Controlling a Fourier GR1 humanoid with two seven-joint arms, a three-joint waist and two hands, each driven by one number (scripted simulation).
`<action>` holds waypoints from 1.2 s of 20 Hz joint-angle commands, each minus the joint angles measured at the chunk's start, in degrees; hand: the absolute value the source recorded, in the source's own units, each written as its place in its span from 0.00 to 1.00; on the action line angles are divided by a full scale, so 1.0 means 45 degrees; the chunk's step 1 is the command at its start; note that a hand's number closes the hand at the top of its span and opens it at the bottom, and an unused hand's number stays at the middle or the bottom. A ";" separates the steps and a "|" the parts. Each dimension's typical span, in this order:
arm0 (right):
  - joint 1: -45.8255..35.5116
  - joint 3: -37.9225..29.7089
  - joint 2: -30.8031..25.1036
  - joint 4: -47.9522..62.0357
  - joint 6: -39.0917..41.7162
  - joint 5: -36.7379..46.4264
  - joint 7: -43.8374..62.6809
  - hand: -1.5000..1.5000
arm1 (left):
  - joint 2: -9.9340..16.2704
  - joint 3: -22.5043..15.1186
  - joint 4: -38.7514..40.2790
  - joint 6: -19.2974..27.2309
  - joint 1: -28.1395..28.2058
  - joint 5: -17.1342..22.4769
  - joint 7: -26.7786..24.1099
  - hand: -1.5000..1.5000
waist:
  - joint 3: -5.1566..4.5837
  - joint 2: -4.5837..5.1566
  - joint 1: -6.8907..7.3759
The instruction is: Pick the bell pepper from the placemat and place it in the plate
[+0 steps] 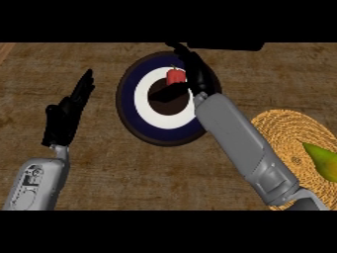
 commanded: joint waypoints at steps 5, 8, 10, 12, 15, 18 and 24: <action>0.1272 -0.2252 -0.0639 -0.0993 -0.0930 -0.1860 -0.1321 0.00 | 0.0032 0.0270 -0.0488 0.0144 0.0692 0.0129 0.0322 0.50 | 0.0000 -0.0193 -0.0745; 0.1544 -0.3171 -0.1257 -0.1099 -0.0688 -0.2450 -0.1583 0.00 | 0.0378 0.0554 0.0010 0.0011 0.0451 0.0087 -0.0067 0.50 | -0.0006 -0.0141 -0.0757; 0.2699 -0.3132 -0.1897 -0.2006 -0.0240 -0.2522 -0.1363 0.00 | 0.0056 0.0420 -0.0367 0.0301 0.0777 0.0008 -0.0083 0.50 | -0.0008 -0.0211 -0.0887; 0.3331 -0.3478 -0.2166 -0.2166 0.0193 -0.2728 -0.2104 0.00 | 0.0526 0.0883 -0.0115 -0.0207 0.0746 0.0396 -0.0317 0.50 | -0.0009 -0.0166 -0.0789; 0.4587 -0.3634 -0.3060 -0.3263 0.1517 -0.3128 -0.1923 0.00 | -0.0043 0.0447 -0.0090 0.0220 0.0822 0.0019 -0.0263 0.50 | -0.0011 -0.0179 -0.0862; 0.4856 -0.3912 -0.3563 -0.3551 0.2476 -0.3238 -0.1977 0.00 | 0.0192 0.0531 -0.0634 -0.0118 0.0957 0.0142 -0.0054 0.50 | -0.0009 -0.0169 -0.0741; 0.4950 -0.4977 -0.4527 -0.1276 0.4035 -0.3379 -0.4095 0.00 | -0.0068 0.0349 -0.0868 0.0045 0.0756 -0.0046 0.0409 0.50 | -0.0002 -0.0131 -0.0631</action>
